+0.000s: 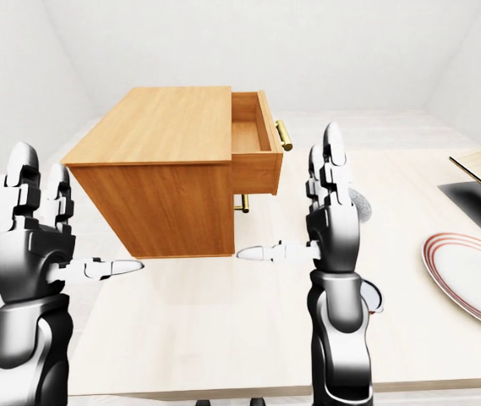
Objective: Close the top drawer of the cabinet.
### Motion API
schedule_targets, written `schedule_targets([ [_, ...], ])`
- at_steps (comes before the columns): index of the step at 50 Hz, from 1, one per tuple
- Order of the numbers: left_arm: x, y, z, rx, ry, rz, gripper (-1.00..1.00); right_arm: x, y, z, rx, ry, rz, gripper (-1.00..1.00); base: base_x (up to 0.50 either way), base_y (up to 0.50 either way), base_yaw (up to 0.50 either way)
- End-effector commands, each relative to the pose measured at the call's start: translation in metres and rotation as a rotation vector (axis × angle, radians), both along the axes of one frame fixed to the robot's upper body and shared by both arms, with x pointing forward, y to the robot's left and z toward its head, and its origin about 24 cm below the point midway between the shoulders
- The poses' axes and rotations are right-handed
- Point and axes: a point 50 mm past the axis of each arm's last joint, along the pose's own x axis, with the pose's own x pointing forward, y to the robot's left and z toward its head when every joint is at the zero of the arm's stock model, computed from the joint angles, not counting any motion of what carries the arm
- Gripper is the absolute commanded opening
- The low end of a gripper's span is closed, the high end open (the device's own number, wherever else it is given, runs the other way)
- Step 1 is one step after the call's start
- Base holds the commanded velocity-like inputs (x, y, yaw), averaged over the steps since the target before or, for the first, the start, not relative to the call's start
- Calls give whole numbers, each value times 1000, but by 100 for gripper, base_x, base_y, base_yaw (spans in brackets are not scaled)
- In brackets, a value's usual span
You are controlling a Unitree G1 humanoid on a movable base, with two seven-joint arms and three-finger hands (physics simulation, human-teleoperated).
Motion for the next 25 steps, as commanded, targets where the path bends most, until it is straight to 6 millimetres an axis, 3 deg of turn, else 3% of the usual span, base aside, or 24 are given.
schedule_targets([
  [1,1,-1,-2,22,11,4,100,6,-2,-16,-28,81,27,100,0,0,0],
  [11,2,-1,-1,34,8,20,100,16,0,-21,-41,110,50,100,0,0,0],
  [12,2,-2,-3,42,20,19,100,32,1,-26,-59,146,34,100,0,0,0],
  [15,3,-3,-4,48,27,16,100,39,3,-17,-62,114,42,100,0,0,0],
  [25,2,-3,-3,52,23,19,100,61,7,-23,-51,168,63,100,0,0,0],
])
